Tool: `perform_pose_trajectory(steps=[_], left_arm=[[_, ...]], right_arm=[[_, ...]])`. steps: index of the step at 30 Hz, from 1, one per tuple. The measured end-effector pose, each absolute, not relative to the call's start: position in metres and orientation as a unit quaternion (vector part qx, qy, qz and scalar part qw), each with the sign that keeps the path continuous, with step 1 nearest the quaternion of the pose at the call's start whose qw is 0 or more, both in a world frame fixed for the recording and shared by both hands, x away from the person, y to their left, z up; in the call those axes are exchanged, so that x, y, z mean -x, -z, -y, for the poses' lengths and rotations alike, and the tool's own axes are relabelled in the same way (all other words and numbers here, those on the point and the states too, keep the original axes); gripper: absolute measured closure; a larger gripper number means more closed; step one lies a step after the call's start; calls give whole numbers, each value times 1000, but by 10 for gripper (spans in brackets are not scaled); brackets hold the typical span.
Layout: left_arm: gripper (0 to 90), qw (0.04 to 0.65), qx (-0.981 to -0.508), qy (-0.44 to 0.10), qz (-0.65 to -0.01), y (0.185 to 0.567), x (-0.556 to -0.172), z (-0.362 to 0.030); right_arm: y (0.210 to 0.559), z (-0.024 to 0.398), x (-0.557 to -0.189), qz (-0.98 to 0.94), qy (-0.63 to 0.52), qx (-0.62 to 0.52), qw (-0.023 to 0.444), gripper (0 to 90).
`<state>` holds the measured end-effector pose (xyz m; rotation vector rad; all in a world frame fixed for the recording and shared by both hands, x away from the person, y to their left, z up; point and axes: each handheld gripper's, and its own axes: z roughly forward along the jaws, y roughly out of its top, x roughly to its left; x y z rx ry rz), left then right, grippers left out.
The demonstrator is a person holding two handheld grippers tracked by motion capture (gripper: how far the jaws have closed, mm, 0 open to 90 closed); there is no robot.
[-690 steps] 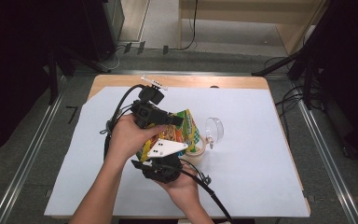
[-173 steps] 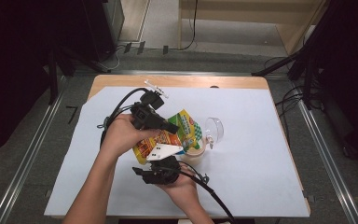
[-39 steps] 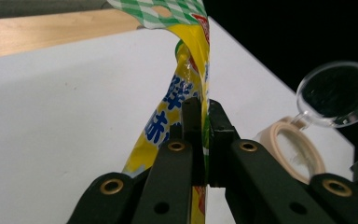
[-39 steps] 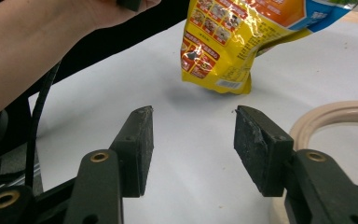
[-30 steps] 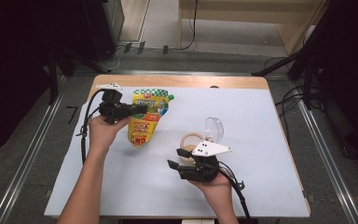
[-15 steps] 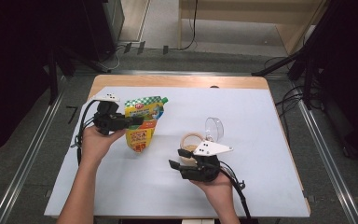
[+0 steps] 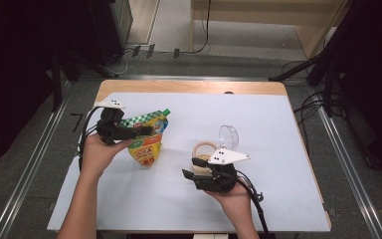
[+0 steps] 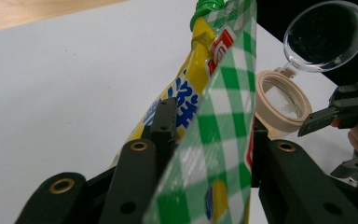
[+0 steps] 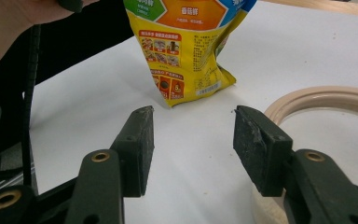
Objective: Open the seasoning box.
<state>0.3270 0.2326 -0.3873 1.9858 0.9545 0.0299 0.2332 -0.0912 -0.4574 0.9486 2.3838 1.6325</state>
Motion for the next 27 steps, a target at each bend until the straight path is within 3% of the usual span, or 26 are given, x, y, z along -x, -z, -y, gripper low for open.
perform_pose_trajectory(steps=[15, 27], left_arm=[[468, 452, -803, -9, -387, 373, -321, -246], [442, 459, -795, -13, -397, 360, -311, -265]], right_arm=[[445, 93, -231, -799, -520, -299, 54, 547], [431, 108, -234, -808, -524, -266, 37, 660]])
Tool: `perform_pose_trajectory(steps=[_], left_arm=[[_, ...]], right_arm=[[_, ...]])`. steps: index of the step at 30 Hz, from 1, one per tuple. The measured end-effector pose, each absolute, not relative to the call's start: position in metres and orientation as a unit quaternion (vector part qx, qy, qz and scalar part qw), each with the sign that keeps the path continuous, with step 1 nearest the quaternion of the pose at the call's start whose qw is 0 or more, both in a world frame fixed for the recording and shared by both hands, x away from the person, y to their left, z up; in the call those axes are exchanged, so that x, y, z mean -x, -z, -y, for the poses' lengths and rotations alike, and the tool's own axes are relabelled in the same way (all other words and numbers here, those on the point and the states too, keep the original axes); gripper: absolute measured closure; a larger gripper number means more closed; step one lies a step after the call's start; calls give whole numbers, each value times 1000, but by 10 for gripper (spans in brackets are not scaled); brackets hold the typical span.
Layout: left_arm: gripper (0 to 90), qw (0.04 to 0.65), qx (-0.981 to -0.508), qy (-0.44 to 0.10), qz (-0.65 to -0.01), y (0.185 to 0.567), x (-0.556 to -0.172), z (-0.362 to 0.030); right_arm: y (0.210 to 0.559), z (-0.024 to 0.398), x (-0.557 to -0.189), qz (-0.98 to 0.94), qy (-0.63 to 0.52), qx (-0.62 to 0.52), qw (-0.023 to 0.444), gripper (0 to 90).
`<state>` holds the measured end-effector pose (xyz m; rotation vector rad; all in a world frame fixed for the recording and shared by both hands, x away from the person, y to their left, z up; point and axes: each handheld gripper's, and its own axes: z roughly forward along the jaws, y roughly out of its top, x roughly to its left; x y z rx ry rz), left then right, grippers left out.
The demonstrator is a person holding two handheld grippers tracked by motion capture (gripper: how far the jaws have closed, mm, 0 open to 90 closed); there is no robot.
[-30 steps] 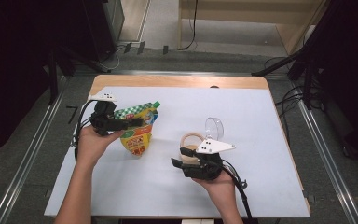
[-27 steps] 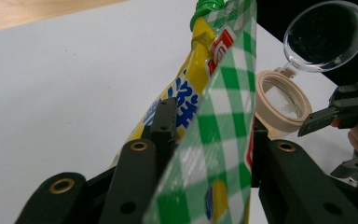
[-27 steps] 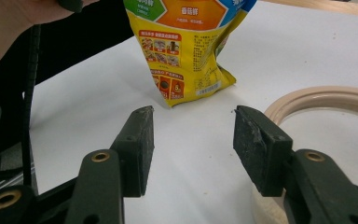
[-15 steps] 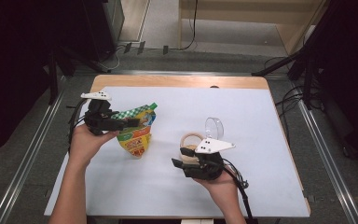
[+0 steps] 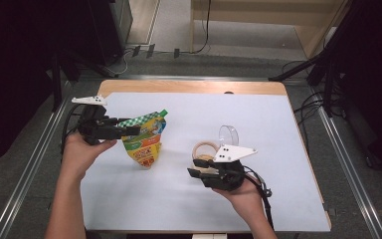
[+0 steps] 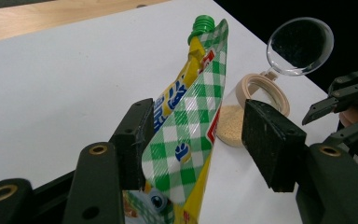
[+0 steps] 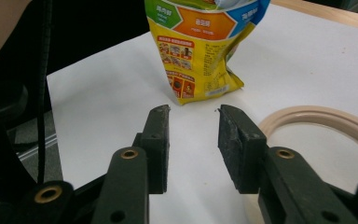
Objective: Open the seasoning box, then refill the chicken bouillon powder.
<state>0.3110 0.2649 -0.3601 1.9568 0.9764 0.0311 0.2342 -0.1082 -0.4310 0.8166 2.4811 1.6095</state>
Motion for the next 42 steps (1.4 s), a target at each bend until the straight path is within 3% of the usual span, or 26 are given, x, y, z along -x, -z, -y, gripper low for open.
perform_pose_trajectory(steps=[9, 13, 24, 42], left_arm=[[429, 443, -796, -8, -412, 363, -308, -279], [406, 438, -797, -10, -416, 365, -304, -284], [377, 425, -796, -17, -431, 372, -296, -301], [369, 419, -787, -36, -452, 389, -291, -319]], right_arm=[[429, 120, -240, -816, -514, -265, 18, 725], [430, 124, -240, -823, -504, -260, 40, 777], [437, 136, -244, -826, -492, -273, -3, 899], [430, 167, -241, -831, -483, -275, 14, 900]])
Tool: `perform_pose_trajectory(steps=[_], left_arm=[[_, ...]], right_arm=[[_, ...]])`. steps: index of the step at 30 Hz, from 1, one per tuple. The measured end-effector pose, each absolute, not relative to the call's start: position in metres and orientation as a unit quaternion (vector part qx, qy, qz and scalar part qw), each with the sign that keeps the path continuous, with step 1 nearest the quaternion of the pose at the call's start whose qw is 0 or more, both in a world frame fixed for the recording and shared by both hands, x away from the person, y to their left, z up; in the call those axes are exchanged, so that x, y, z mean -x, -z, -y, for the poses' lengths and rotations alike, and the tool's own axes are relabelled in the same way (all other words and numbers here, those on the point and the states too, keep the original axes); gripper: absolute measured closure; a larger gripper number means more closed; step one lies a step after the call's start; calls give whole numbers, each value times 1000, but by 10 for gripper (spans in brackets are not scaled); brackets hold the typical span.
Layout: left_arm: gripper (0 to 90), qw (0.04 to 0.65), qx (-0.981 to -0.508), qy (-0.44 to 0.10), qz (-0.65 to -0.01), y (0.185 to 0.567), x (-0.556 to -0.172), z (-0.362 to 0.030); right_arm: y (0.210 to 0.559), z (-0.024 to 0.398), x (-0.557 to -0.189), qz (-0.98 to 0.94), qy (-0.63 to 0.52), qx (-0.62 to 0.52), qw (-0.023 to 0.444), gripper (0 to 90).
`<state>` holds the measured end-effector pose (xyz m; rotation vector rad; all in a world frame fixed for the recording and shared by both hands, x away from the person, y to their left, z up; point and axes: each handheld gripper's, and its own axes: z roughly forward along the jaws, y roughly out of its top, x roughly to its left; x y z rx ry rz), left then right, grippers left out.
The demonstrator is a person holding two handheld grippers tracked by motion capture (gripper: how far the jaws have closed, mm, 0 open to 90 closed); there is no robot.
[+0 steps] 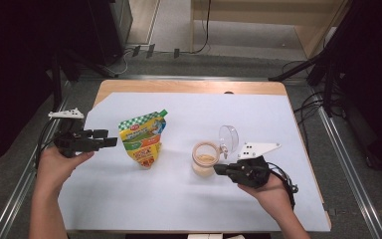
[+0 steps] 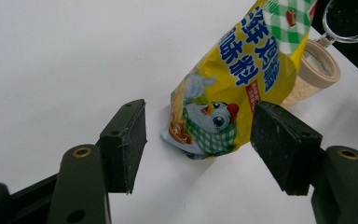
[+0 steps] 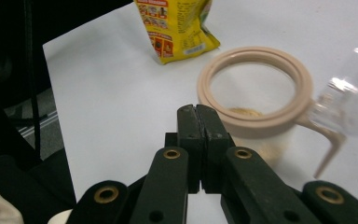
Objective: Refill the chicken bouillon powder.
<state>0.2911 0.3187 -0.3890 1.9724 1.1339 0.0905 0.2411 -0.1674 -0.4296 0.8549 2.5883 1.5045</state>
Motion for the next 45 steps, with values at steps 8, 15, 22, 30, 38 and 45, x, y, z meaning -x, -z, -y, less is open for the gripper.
perform_pose_trajectory(steps=[8, 15, 22, 30, 38, 45], left_arm=[[377, 413, -783, -40, -463, 402, -297, -317], [379, 411, -784, -42, -463, 410, -301, -314], [404, 404, -780, -56, -475, 416, -305, -309], [403, 423, -766, -56, -480, 422, -308, -311], [401, 416, -771, -57, -478, 423, -308, -306], [402, 402, -780, -63, -476, 423, -310, -301]], right_arm=[[431, 196, -240, -824, -479, -301, 23, 900], [434, 212, -249, -815, -476, -328, 39, 900], [443, 215, -265, -798, -486, -354, 47, 900], [439, 218, -274, -784, -492, -374, 55, 900], [443, 198, -294, -792, -488, -359, 71, 900], [443, 189, -300, -793, -489, -357, 68, 900]])
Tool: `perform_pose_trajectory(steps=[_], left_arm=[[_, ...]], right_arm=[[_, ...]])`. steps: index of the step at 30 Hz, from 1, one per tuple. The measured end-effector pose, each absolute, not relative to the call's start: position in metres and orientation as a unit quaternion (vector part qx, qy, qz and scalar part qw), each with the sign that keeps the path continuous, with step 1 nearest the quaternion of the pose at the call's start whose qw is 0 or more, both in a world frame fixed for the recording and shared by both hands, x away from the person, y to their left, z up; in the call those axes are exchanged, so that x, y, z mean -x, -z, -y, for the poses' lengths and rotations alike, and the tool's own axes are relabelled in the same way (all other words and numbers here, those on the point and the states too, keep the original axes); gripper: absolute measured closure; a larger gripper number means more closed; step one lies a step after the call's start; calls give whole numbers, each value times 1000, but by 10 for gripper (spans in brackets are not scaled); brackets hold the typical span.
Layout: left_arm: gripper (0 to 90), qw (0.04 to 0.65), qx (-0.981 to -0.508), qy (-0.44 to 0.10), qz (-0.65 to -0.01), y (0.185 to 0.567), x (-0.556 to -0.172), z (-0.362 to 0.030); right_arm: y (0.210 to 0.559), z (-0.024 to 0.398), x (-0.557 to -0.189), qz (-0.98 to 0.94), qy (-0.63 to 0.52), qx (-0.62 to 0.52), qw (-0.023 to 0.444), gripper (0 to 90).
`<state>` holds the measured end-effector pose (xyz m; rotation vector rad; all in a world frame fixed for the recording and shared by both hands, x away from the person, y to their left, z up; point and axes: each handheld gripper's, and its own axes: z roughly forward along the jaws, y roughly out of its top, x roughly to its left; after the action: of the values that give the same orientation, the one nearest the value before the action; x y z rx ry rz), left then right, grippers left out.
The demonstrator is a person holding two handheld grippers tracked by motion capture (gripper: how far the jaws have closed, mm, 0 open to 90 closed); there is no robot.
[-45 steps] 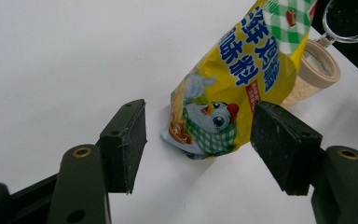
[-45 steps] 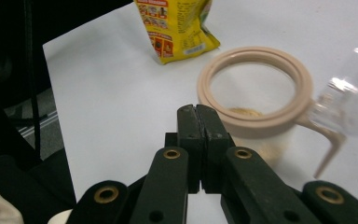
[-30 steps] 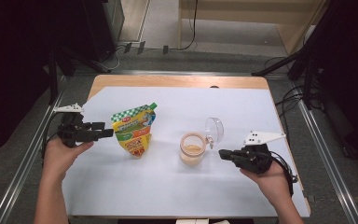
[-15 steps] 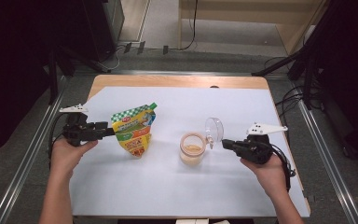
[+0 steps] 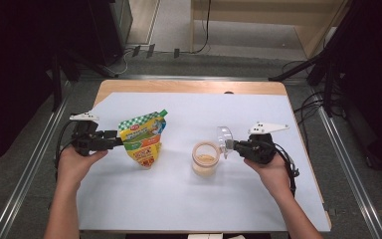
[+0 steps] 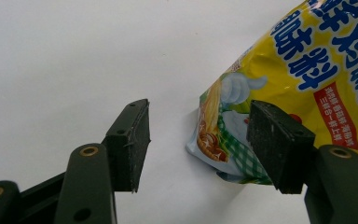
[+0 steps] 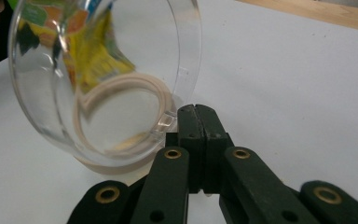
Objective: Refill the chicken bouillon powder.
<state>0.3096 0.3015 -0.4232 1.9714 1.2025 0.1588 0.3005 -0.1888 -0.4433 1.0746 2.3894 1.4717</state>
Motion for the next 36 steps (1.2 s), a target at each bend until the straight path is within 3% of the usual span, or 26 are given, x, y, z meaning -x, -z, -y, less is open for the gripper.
perform_pose_trajectory(steps=[11, 19, 36], left_arm=[[392, 398, -781, -60, -477, 424, -310, -301], [386, 378, -792, -56, -476, 429, -313, -297], [384, 382, -787, -53, -482, 431, -314, -299]], right_arm=[[430, 178, -287, -795, -508, -323, 73, 867], [425, 179, -282, -796, -511, -315, 81, 718], [428, 205, -287, -787, -512, -328, 100, 562]])
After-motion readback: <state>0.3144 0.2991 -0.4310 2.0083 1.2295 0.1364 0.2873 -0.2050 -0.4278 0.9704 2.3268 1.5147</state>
